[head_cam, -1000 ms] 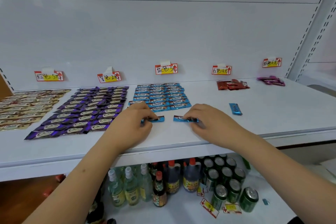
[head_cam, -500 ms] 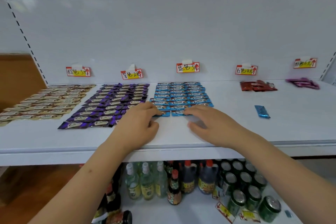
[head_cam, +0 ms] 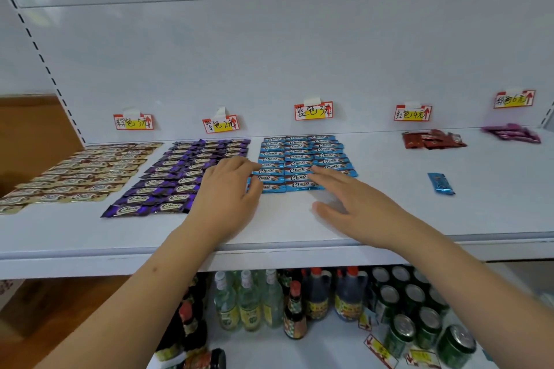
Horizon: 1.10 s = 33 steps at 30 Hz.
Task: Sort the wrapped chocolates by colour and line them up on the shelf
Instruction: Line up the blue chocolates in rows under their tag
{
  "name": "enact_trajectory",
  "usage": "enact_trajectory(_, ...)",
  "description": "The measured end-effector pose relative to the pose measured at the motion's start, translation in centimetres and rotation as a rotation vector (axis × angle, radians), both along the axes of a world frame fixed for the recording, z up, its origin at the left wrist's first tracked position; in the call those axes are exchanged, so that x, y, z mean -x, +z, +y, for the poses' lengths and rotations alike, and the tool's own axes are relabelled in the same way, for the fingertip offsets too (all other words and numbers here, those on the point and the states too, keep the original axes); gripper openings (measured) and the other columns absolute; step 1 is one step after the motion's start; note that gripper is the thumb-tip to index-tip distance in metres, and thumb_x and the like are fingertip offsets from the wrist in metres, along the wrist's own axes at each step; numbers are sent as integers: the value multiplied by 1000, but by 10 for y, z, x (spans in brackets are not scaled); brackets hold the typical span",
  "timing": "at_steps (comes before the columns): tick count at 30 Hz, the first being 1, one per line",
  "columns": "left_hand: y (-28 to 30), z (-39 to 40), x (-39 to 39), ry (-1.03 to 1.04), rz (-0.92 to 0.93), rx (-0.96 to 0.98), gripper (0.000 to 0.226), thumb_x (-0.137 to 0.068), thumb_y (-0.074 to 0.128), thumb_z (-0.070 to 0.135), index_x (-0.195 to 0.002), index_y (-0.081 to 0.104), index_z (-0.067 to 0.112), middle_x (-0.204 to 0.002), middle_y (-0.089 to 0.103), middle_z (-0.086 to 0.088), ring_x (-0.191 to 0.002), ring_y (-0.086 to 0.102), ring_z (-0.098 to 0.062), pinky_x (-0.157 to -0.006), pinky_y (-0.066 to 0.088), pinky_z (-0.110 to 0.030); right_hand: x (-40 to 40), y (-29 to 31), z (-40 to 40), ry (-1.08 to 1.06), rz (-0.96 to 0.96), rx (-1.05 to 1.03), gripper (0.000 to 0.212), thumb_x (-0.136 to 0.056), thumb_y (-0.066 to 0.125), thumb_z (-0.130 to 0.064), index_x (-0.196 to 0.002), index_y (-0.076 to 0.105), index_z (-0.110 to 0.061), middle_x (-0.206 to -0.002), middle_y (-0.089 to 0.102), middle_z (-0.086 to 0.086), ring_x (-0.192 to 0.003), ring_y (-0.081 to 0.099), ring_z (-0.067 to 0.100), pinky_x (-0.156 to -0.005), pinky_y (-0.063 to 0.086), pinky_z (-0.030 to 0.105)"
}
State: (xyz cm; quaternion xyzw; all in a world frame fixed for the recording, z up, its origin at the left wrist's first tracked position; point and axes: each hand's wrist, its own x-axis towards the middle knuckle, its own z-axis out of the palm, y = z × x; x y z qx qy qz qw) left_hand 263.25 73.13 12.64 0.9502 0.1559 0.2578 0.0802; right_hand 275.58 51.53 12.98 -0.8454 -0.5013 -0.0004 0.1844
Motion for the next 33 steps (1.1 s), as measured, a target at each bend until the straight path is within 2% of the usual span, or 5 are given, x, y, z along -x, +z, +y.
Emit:
enact_trajectory(18, -7, 6, -37, -28, 159, -102, 80, -83, 0, 53, -123, 60, 18, -126, 56, 2, -114, 48, -17, -100, 34, -36, -1, 0, -1, -33, 32, 32, 64, -97, 42, -54, -154, 23, -32, -160, 17, -19, -145, 19, 2, -119, 22, 30)
enact_trajectory(22, -6, 2, -31, -43, 42, -118, 70, -88, 12, 48, -124, 62, 17, -122, 60, 3, -113, 50, -16, -98, 33, -34, -6, -1, -3, -47, 88, -195, 53, -99, 50, -39, -149, 37, -26, -155, 31, -14, -140, 28, 2, -118, 23, 25)
enact_trajectory(26, -3, -1, -24, -122, -48, -141, 55, -89, 24, 41, -113, 67, 17, -111, 64, 3, -103, 55, -18, -89, 34, -32, -22, -2, -26, -268, 46, -526, 33, -94, 60, -18, -127, 60, -17, -126, 56, -3, -113, 51, 9, -97, 38, 22)
enact_trajectory(30, -1, -3, -21, -195, -103, -130, 44, -88, 32, 36, -101, 71, 19, -101, 65, 6, -95, 55, -17, -82, 33, -28, -55, 3, -88, -726, -168, -299, 46, -90, 66, -34, -128, 58, -9, -126, 55, 14, -114, 49, 31, -91, 44, 39)
enact_trajectory(33, 1, -5, -22, -267, -94, -105, 42, -88, 36, 34, -98, 73, 18, -98, 65, 6, -91, 56, -19, -82, 44, -35, -74, 7, -118, -842, -36, -97, 42, -90, 66, -39, -115, 65, -6, -111, 63, 12, -97, 55, 26, -73, 46, 32)
